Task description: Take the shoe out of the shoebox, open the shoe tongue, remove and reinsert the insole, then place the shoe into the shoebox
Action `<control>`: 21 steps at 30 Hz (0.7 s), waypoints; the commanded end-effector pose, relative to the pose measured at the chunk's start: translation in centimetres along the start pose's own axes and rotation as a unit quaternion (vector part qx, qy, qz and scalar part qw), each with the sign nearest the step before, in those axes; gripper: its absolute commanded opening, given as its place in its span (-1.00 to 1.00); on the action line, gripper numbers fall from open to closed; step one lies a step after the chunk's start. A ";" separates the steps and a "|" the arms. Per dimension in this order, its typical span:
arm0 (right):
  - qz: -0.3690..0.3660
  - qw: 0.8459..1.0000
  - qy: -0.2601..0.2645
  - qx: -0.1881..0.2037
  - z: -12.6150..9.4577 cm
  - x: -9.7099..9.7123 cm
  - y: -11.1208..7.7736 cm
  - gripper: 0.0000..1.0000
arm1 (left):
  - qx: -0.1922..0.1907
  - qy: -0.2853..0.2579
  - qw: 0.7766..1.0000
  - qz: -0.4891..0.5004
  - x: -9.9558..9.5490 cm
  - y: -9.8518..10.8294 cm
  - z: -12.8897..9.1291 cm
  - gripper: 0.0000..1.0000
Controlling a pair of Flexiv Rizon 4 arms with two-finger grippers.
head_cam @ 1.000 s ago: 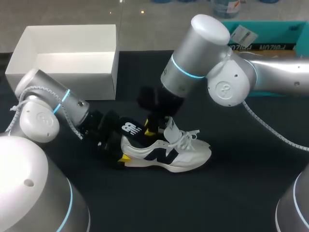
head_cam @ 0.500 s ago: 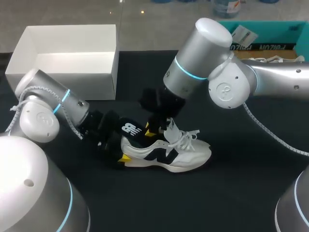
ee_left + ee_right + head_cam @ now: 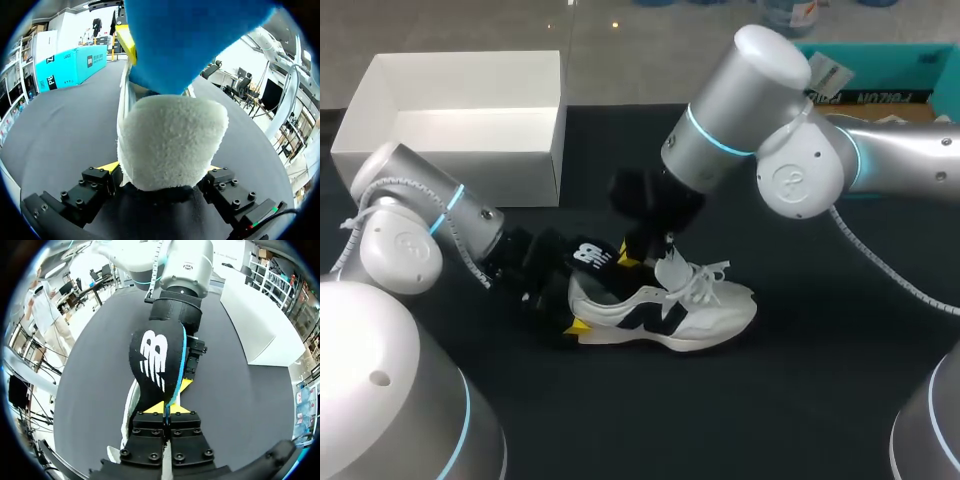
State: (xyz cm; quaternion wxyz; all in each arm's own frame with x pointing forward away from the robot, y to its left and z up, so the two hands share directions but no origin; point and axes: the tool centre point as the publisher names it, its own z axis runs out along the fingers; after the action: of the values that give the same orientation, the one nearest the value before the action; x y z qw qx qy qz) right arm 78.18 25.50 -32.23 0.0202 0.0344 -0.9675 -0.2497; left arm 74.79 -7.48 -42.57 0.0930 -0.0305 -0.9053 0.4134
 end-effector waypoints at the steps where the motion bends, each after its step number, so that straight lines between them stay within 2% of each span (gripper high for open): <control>1: -0.008 1.000 -0.001 -0.007 -1.6 -0.2 0.3 -1.00 | 0.000 0.001 1.000 0.001 0.0 0.1 0.3 -1.00; 11: -0.024 1.000 -0.009 -0.017 -2.8 -1.2 1.3 -1.00 | 0.000 0.001 1.000 0.001 0.0 0.1 0.3 -1.00; 21: -0.024 0.999 -0.035 -0.033 -5.9 -2.3 2.9 -1.00 | 0.000 0.001 1.000 0.001 0.0 0.1 0.3 -1.00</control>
State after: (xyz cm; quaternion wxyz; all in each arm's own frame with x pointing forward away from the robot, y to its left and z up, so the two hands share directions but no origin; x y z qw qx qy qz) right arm 80.96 26.00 -26.47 -0.0170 0.0485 -0.9570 -0.2855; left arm 74.78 -7.56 -42.57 0.0932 -0.0311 -0.9052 0.4135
